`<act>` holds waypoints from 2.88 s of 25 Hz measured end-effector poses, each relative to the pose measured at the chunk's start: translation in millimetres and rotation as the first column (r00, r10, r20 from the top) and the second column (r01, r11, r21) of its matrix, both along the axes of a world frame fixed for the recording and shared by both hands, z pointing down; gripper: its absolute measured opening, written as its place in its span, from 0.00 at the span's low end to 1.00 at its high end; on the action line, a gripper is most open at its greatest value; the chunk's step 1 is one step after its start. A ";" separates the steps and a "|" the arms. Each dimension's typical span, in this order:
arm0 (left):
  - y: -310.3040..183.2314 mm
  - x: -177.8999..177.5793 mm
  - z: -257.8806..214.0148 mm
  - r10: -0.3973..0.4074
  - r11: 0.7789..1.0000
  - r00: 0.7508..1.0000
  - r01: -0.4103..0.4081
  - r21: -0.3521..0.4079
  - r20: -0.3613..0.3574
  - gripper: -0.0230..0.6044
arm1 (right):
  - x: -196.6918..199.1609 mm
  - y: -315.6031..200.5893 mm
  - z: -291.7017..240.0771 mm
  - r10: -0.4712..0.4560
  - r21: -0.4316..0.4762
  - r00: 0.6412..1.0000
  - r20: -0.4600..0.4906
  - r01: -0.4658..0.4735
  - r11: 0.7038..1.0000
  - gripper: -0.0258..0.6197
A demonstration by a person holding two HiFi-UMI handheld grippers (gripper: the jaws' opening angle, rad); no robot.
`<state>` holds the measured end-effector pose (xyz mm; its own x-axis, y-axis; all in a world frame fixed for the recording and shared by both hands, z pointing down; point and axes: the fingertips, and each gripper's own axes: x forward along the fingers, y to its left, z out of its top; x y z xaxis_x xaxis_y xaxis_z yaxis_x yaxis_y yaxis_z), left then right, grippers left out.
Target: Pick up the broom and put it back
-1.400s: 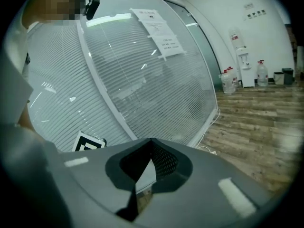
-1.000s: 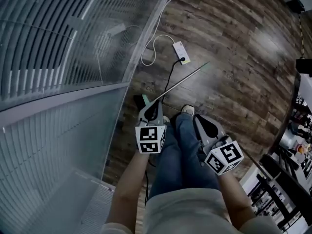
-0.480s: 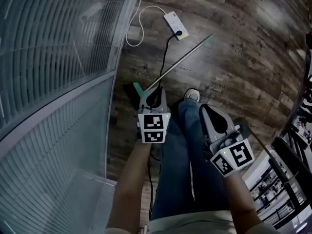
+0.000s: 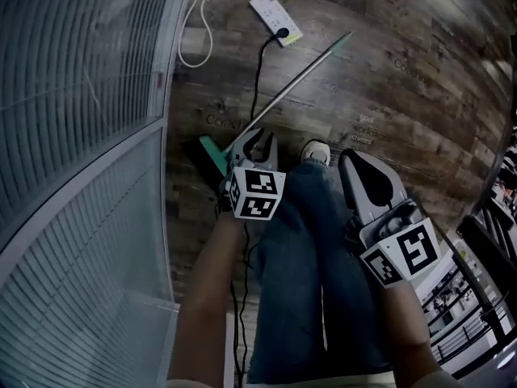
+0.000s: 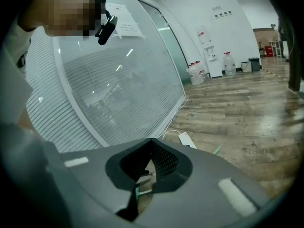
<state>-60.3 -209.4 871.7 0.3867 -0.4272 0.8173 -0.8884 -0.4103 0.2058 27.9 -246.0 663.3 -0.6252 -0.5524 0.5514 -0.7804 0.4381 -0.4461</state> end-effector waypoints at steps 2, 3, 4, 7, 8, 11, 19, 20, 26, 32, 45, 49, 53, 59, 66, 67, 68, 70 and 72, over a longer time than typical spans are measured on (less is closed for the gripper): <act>-7.0 2.2 14.2 0.035 0.999 0.999 -0.035 -0.002 0.036 0.18 | 4.7 -10.6 2.8 0.020 -0.023 0.999 0.037 -0.019 1.000 0.05; -11.5 2.8 23.0 0.051 0.999 0.997 -0.051 -0.005 0.052 0.20 | 8.5 -20.4 2.9 0.043 -0.027 0.997 0.061 -0.041 0.999 0.05; -15.9 3.8 32.2 0.065 0.998 0.996 -0.064 -0.011 0.062 0.23 | 13.3 -31.5 3.1 0.064 -0.021 0.995 0.072 -0.062 0.998 0.05; -21.8 10.3 62.0 0.092 0.994 0.994 -0.089 -0.056 0.063 0.28 | 27.4 -60.9 5.7 0.097 0.014 0.994 0.057 -0.097 0.995 0.05; -20.9 12.3 74.6 0.105 0.992 0.992 -0.101 -0.073 0.066 0.29 | 30.6 -69.1 7.1 0.104 0.035 0.993 0.051 -0.106 0.994 0.04; -12.9 13.5 121.2 0.162 0.983 0.982 -0.152 -0.108 0.098 0.33 | 34.9 -86.1 20.9 0.128 0.098 0.991 0.036 -0.131 0.987 0.04; -11.5 15.7 204.7 0.260 0.953 0.953 -0.227 -0.203 0.157 0.35 | 43.9 -129.1 38.1 0.162 0.153 0.985 0.067 -0.171 0.973 0.04; -12.0 14.9 212.8 0.269 0.949 0.949 -0.232 -0.213 0.164 0.34 | 42.7 -133.0 39.7 0.158 0.157 0.985 0.070 -0.167 0.973 0.04; -5.2 8.5 256.3 0.290 0.928 0.940 -0.230 -0.295 0.181 0.33 | 37.4 -153.8 45.0 0.129 0.209 0.988 0.080 -0.144 0.967 0.04; -10.0 10.8 270.9 0.286 0.922 0.940 -0.217 -0.320 0.186 0.29 | 41.2 -169.1 49.1 0.127 0.234 0.989 0.081 -0.142 0.962 0.04; -12.7 10.4 244.6 0.289 0.943 0.938 -0.244 -0.228 0.193 0.18 | 45.0 -154.7 48.6 0.129 0.194 0.990 0.064 -0.139 0.971 0.04; -12.6 3.5 209.1 0.262 0.957 0.951 -0.235 -0.171 0.163 0.18 | 35.7 -135.0 42.6 0.098 0.168 0.995 0.027 -0.101 0.981 0.04; -9.1 -15.6 167.3 0.207 0.974 0.963 -0.185 -0.130 0.175 0.18 | 18.3 -108.4 38.8 0.053 0.134 0.998 -0.018 -0.050 0.990 0.04; 13.4 -46.0 97.0 0.141 0.988 0.973 -0.127 -0.089 0.184 0.17 | -5.7 -55.8 27.7 0.006 0.054 0.999 -0.051 -0.004 0.999 0.04; 52.0 -82.8 34.9 0.073 0.995 0.976 -0.057 -0.081 0.204 0.16 | -38.4 -7.2 2.6 -0.063 0.001 0.996 -0.065 0.063 0.998 0.04; 57.6 -88.1 29.2 0.058 0.996 0.977 -0.042 -0.080 0.205 0.16 | -43.7 -2.2 -1.8 -0.069 -0.002 0.996 -0.063 0.069 0.998 0.04; 63.6 -93.8 23.8 0.040 0.997 0.978 -0.024 -0.080 0.206 0.16 | -49.5 2.7 -6.8 -0.077 -0.004 0.995 -0.061 0.077 0.997 0.04; 76.8 -105.8 13.7 -0.002 0.997 0.979 0.019 -0.081 0.205 0.16 | -61.3 12.6 -18.8 -0.099 -0.005 0.993 -0.058 0.099 0.995 0.04; 90.1 -117.7 4.3 -0.055 0.994 0.977 0.073 -0.082 0.204 0.16 | -70.9 20.5 -31.2 -0.124 -0.003 0.991 -0.056 0.124 0.992 0.04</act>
<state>-178.0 -119.3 876.0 0.1850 -0.3679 0.9113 -0.9390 -0.3396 0.0536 -43.0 -225.5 632.2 -0.6573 -0.4730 0.5867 -0.7436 0.5334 -0.4031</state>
